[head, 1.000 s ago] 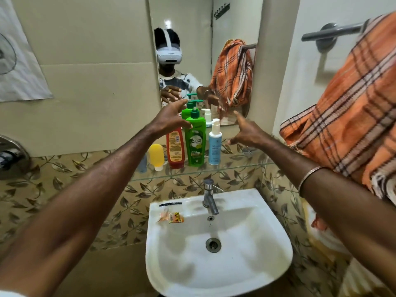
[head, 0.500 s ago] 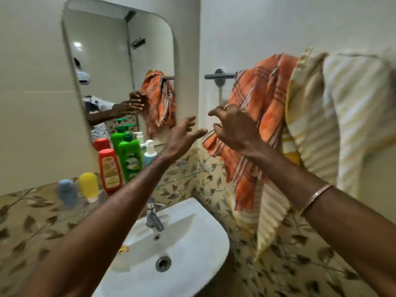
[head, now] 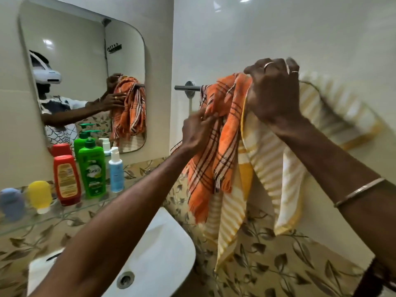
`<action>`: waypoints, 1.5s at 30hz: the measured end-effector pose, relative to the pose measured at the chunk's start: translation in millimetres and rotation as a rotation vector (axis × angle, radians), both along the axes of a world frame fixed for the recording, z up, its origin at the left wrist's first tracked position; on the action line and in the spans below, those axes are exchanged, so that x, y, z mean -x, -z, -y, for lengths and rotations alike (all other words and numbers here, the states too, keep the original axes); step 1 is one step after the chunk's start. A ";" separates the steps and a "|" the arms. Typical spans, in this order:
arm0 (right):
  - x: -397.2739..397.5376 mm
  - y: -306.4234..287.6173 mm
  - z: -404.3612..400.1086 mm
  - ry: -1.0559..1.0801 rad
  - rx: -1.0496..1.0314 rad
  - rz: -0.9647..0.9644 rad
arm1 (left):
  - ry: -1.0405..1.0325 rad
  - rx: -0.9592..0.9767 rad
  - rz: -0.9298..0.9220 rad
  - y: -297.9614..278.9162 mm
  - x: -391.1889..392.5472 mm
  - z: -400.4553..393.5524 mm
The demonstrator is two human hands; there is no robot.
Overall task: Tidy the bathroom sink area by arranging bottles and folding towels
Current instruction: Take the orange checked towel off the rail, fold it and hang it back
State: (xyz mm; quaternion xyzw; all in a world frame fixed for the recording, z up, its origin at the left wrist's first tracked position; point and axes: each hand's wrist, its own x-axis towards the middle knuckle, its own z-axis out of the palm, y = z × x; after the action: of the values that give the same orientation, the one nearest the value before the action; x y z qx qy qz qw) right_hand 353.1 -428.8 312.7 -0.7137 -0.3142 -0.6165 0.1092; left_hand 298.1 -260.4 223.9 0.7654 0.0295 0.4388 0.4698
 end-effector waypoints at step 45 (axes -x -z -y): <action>178.0 87.1 59.2 -1.040 0.358 -0.330 | -0.490 0.282 0.152 54.7 329.2 116.2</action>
State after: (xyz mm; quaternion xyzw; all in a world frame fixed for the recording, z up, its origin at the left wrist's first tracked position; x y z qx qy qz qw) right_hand 175.1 -488.0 225.6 -0.5594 -0.7021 -0.2994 0.3232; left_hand -31.1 -376.6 169.1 0.6276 0.2389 0.5870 0.4522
